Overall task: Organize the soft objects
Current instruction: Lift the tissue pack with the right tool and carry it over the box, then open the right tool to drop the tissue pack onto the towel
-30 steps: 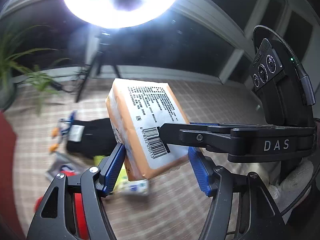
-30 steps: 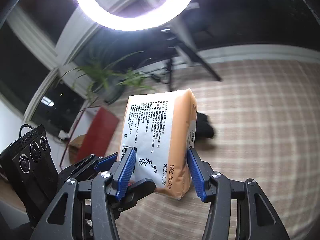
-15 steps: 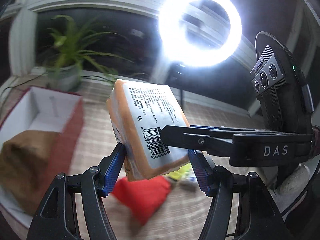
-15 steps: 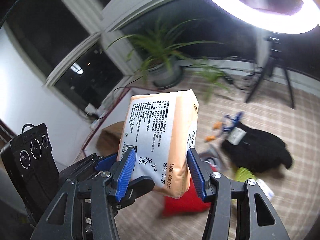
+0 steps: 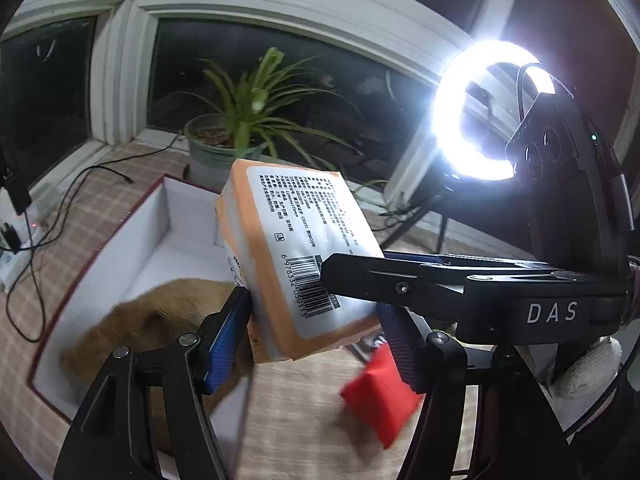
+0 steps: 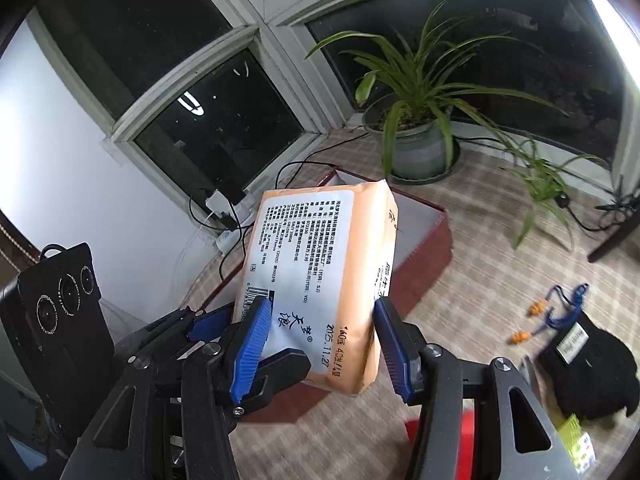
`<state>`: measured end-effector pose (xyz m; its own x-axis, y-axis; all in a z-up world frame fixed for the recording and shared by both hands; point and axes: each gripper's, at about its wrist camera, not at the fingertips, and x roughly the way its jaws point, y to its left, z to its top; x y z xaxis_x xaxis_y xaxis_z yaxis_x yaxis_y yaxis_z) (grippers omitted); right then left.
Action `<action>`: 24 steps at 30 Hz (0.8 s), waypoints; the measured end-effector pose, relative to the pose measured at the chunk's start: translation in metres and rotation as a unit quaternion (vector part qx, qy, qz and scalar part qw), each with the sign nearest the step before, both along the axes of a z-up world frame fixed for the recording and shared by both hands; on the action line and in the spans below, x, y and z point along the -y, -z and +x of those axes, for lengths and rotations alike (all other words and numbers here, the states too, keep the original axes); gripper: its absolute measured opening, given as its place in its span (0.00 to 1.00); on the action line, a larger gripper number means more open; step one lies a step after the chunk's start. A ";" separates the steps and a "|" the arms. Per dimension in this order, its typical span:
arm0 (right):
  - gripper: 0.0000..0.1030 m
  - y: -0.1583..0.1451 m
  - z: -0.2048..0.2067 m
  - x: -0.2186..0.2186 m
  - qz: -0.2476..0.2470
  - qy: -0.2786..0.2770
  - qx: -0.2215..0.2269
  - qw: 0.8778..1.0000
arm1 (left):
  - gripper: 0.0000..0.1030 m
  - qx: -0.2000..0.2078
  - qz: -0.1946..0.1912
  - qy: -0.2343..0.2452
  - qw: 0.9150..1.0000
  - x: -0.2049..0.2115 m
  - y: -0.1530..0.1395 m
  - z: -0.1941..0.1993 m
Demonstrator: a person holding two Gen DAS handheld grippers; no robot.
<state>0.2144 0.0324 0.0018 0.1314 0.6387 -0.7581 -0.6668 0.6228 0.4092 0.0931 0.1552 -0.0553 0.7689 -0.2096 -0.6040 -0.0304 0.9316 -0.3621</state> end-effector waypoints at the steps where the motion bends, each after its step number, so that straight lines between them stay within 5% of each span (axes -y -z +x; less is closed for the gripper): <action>1: 0.48 0.003 0.004 -0.007 0.000 -0.002 -0.003 1.000 | 0.62 -0.002 0.000 -0.002 1.000 -0.004 0.000 0.000; 14: 0.49 0.030 0.022 -0.056 -0.012 -0.020 -0.018 1.000 | 0.62 -0.034 -0.006 -0.042 0.999 -0.052 0.026 0.019; 24: 0.62 0.031 0.024 -0.060 -0.025 -0.016 0.004 1.000 | 0.64 -0.051 0.011 -0.066 0.996 -0.064 0.033 0.017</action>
<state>0.2384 0.0920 -0.0292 0.1182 0.6033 -0.7887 -0.6899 0.6212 0.3718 0.1105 0.2195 -0.0888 0.7234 -0.0964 -0.6837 -0.1888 0.9248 -0.3302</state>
